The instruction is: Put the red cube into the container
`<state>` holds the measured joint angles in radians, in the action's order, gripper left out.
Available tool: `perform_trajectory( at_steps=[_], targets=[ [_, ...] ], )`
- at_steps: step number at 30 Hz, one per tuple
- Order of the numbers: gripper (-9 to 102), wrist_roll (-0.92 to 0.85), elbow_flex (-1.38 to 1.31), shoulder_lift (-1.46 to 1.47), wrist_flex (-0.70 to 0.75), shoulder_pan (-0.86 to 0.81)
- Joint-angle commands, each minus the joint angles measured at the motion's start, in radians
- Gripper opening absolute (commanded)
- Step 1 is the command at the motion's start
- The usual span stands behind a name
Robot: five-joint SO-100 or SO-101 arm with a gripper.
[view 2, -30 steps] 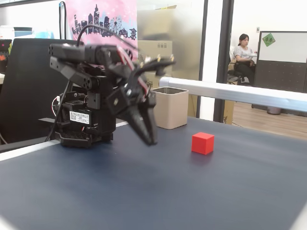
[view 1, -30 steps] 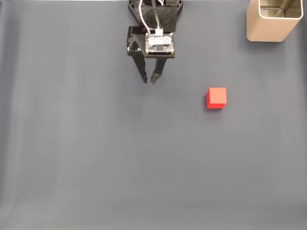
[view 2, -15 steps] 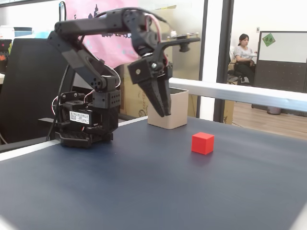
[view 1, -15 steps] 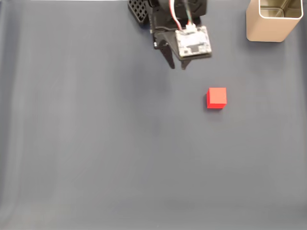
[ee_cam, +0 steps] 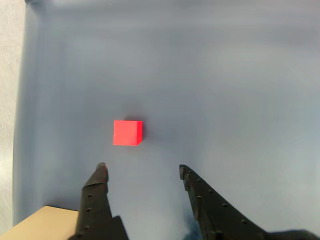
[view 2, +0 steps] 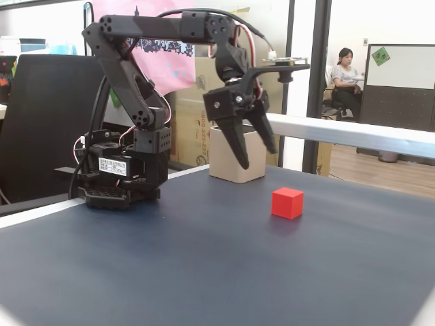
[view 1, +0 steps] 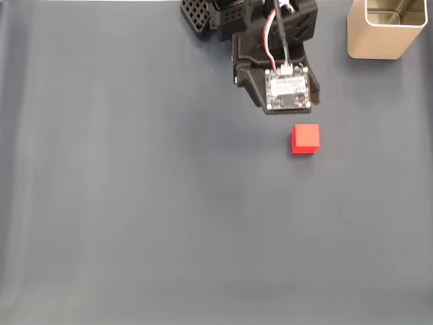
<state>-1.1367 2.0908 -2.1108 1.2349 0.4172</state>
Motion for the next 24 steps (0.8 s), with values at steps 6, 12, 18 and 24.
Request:
perform_trajectory(
  at_steps=[6,12,18,24],
  targets=[
    [43,-0.006,-0.104,0.163,-0.137,0.029],
    [44,0.018,-0.115,0.279,-0.221,0.055],
    [43,0.034,-0.124,0.362,-0.267,0.066],
    [43,0.063,-0.137,0.400,-0.296,0.081]
  ],
)
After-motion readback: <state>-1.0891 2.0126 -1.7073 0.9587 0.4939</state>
